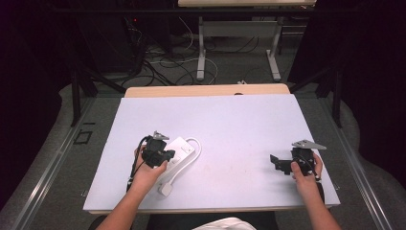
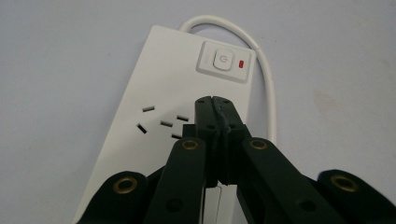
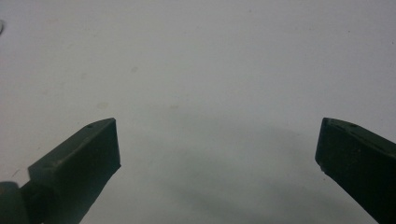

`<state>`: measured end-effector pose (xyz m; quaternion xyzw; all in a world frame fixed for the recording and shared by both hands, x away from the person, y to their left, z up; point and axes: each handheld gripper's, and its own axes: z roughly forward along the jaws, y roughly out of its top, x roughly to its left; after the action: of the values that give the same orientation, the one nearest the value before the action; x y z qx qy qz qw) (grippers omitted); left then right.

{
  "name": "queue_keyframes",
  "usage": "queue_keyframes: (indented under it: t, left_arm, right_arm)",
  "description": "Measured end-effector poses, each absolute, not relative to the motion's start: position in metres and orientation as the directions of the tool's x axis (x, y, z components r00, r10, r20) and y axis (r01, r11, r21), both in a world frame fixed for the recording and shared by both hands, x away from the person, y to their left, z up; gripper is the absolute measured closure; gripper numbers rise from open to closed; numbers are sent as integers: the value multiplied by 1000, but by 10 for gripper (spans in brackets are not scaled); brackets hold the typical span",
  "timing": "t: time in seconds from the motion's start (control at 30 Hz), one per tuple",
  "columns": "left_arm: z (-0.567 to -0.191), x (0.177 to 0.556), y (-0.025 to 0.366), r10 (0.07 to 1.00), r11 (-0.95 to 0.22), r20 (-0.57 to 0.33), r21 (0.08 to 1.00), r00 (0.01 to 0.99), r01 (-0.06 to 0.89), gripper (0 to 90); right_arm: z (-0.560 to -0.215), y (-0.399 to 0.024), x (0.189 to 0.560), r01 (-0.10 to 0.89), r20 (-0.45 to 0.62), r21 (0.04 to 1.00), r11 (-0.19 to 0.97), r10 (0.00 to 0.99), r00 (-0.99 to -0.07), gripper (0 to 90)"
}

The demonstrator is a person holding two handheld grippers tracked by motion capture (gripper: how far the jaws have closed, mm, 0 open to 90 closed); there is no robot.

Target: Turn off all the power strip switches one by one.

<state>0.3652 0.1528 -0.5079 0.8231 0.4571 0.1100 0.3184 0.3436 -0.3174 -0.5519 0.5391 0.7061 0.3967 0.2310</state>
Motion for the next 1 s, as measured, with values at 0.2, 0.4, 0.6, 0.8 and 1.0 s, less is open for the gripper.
queue_keyframes:
  t: [0.2, 0.4, 0.6, 0.8, 1.0]
  left_arm:
    - [-513, 365, 155, 825, -386, -112, 605, 554, 696, 900]
    - [-518, 367, 151, 824, -395, -107, 595, 556, 700, 900]
    - [-520, 366, 150, 826, -395, -113, 581, 552, 711, 900]
    - [-520, 366, 151, 823, -398, -117, 579, 555, 712, 900]
    - [-519, 365, 151, 827, -396, -118, 573, 550, 718, 900]
  right_arm:
    - [-552, -318, 344, 578, 102, 809, 106, 944, -315, 0]
    - [-552, -318, 344, 578, 102, 809, 104, 944, -314, 0]
    - [-552, -318, 344, 577, 102, 810, 107, 943, -318, 0]
    - [-552, -317, 344, 582, 109, 807, 102, 943, -316, 0]
    - [-552, -318, 344, 578, 104, 809, 107, 942, -319, 0]
